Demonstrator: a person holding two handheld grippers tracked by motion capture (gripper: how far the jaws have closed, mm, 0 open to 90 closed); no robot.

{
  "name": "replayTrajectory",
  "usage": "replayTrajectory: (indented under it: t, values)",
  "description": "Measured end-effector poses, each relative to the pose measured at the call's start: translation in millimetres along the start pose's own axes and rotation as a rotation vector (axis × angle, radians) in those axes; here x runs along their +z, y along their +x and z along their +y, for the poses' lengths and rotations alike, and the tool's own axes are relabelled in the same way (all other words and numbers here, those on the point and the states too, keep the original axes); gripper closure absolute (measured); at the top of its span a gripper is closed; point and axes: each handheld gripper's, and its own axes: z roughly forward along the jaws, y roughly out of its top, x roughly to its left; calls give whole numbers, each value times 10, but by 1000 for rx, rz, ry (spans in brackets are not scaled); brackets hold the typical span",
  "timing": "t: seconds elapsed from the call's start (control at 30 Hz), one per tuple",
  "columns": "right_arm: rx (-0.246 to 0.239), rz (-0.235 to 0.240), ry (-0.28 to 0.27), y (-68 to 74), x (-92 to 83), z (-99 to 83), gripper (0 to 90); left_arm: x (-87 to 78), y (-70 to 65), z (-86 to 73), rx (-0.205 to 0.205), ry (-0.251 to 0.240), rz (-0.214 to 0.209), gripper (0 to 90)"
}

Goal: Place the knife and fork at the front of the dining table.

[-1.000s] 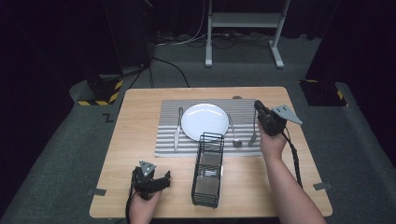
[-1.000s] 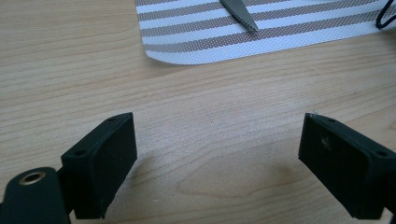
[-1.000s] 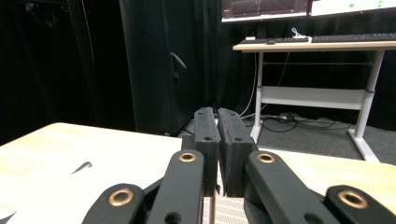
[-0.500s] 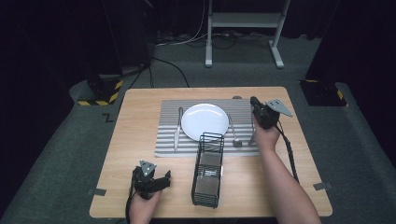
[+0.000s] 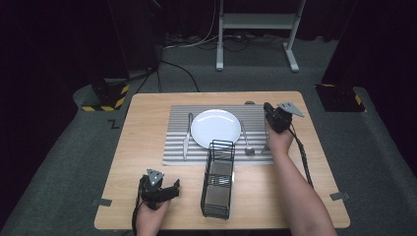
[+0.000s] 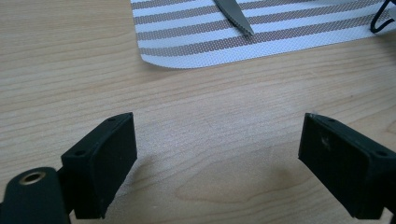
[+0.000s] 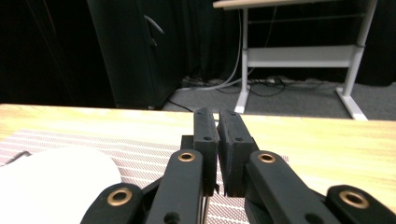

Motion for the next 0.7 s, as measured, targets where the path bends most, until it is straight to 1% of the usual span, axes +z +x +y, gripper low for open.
replayTrajectory:
  t: [0.1, 0.17, 0.43, 0.47, 0.6, 0.7]
  values:
    - [7, -5, 20, -15, 47, -17, 866, 0, 4, 1, -2, -1, -1, 114]
    - [1, -14, 29, -19, 76, -33, 865, 0, 4, 1, -3, -2, -2, 114]
    - [27, -38, 62, -116, 123, -85, 862, -3, 9, 0, -4, -5, -4, 114]
    - [37, -35, 66, -124, 130, -95, 862, -2, 9, 1, -5, -5, -5, 114]
    - [30, -44, 77, -130, 158, -124, 861, -3, 12, 0, -8, -7, -9, 113]
    - [31, -42, 94, -136, 174, -143, 861, -3, 13, 1, -12, -9, -8, 114]
